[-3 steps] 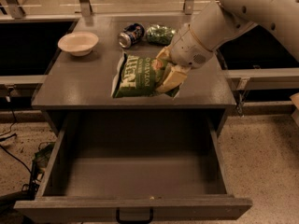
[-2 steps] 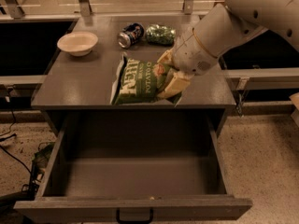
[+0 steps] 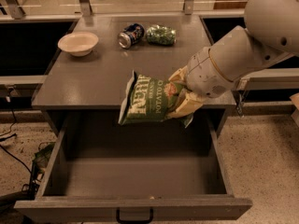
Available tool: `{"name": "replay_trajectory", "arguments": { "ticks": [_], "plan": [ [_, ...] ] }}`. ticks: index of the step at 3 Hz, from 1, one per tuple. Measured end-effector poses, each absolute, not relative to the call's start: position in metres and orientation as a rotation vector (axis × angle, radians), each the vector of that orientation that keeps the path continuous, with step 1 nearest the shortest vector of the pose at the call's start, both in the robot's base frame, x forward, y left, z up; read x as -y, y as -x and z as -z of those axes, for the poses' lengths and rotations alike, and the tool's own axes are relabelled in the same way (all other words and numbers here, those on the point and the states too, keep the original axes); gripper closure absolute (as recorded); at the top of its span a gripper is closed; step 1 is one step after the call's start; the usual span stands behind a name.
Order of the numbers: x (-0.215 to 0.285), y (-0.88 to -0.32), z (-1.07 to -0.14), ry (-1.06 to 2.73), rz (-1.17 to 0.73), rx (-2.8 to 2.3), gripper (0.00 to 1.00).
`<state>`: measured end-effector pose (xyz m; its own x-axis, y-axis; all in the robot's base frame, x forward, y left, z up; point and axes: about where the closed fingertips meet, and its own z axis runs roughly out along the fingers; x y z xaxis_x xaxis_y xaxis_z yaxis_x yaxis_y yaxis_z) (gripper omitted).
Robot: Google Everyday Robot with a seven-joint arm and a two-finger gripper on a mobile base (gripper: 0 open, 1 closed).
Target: Place green jalapeno chip bag into top drawer
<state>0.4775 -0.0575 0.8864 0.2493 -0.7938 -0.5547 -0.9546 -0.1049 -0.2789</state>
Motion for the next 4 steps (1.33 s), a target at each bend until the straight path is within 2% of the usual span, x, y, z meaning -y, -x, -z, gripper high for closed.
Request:
{"name": "replay_trajectory", "arguments": {
  "ticks": [4],
  "plan": [
    [0.053, -0.437, -0.818, 1.926, -0.501, -1.674, 1.00]
  ]
}}
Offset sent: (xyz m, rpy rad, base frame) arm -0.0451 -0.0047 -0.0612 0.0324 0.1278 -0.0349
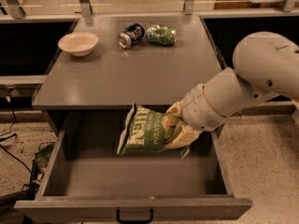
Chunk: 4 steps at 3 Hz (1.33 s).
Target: Place green jalapeno chip bag into top drawer
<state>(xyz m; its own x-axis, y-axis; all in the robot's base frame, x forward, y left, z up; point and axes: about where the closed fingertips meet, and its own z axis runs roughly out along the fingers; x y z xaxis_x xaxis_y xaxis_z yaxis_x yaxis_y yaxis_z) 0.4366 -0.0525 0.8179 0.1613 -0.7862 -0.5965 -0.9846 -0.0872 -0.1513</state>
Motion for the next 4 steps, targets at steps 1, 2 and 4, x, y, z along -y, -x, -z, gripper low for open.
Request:
{"name": "replay_trajectory", "arguments": {
  "ticks": [1, 2, 4],
  "plan": [
    [0.038, -0.442, -0.779, 1.909, -0.575, -1.706, 1.00],
    [0.038, -0.442, -0.779, 1.913, -0.571, -1.708, 1.00],
    [0.040, -0.445, -0.754, 1.925, -0.406, -1.889, 1.00]
  ]
}}
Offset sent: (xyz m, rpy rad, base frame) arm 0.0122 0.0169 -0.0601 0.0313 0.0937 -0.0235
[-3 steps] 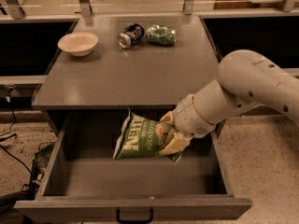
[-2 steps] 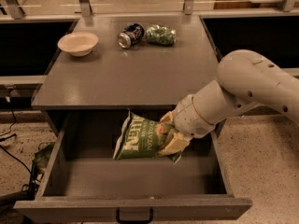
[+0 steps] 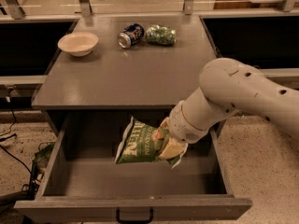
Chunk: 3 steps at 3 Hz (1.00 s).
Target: Place green jalapeno chip bag into top drawer
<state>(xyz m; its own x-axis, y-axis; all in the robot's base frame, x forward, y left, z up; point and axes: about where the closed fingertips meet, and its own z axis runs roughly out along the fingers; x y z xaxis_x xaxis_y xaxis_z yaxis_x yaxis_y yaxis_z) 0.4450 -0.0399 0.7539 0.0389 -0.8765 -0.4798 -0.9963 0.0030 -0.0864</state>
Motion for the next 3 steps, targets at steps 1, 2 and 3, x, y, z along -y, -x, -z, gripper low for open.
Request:
{"name": "replay_trajectory", "arguments": {
  "ticks": [1, 2, 3],
  "plan": [
    [0.040, -0.445, -0.754, 1.925, -0.406, -1.889, 1.00],
    [0.037, -0.445, -0.728, 1.901, -0.467, -1.919, 1.00],
    [0.036, -0.446, -0.701, 1.887, -0.537, -1.944, 1.00]
  ]
}}
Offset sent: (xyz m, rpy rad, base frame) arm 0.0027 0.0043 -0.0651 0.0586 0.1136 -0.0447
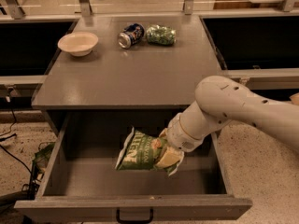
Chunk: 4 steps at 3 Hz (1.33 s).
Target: Place green jalapeno chip bag into top drawer
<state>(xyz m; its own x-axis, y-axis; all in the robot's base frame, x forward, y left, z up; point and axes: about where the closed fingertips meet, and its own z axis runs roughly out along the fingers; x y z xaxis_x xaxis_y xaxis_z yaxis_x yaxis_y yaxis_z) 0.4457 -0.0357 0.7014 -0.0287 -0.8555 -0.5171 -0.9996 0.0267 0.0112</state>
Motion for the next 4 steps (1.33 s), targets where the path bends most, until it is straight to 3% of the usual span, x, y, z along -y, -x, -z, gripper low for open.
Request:
{"name": "replay_trajectory", "arguments": {
  "ticks": [2, 3, 4],
  "plan": [
    [0.034, -0.447, -0.689, 1.880, -0.568, -1.952, 1.00],
    [0.036, -0.446, -0.631, 1.882, -0.620, -2.046, 1.00],
    [0.035, -0.445, -0.629, 1.875, -0.569, -2.095, 1.00]
  ]
}}
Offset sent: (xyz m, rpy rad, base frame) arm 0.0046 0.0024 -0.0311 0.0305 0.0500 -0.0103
